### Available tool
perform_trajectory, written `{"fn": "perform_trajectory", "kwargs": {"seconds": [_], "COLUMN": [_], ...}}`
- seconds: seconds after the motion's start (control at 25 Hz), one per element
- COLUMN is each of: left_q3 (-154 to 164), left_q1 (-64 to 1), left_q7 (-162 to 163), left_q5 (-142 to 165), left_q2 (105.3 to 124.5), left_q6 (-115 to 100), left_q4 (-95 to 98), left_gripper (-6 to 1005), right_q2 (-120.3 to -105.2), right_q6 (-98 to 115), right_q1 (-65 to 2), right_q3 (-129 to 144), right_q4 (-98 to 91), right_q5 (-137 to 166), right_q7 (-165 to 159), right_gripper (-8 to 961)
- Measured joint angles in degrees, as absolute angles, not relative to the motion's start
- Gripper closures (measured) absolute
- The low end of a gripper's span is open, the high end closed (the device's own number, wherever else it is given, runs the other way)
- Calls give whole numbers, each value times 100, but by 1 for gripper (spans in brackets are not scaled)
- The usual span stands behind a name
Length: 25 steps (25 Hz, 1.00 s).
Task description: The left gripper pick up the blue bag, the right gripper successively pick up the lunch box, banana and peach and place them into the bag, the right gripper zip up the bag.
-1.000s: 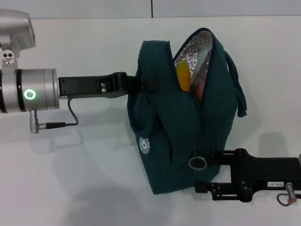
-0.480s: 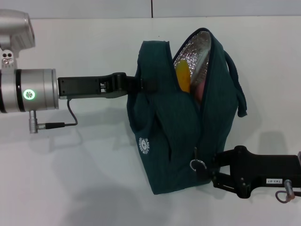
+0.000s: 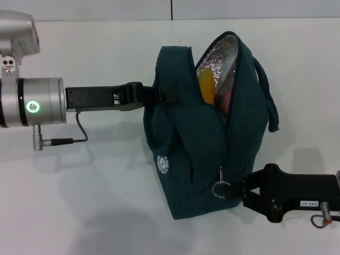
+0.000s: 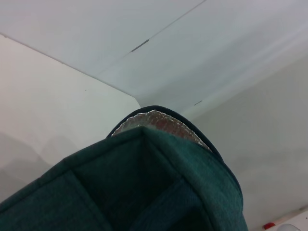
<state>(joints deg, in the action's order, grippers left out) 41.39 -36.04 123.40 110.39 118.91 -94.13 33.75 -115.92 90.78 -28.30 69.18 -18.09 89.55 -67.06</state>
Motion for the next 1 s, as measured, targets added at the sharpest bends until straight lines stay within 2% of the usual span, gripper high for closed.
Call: {"fn": "perform_trajectory", "kwargs": {"seconds": [0.52,1.0], "left_q3": [4139,4140], "left_q1": [-3604,-3543], "left_q7": [12321,12105], "left_q5": [11033,11001], "left_q2": [11900,11912], "left_q6": [-9422,-9406], "left_q4": [3375,3372], "left_gripper": [892,891], "right_q2": [-11499,-11505], "right_q6": [9389,9877], "right_q1": [-2496,-2323], "right_q3": [6743,6176], "right_q4": [-1986,-2124], "right_q5": [8653,8588], "right_q7": [-6705,-6662], "right_gripper": [936,936]}}
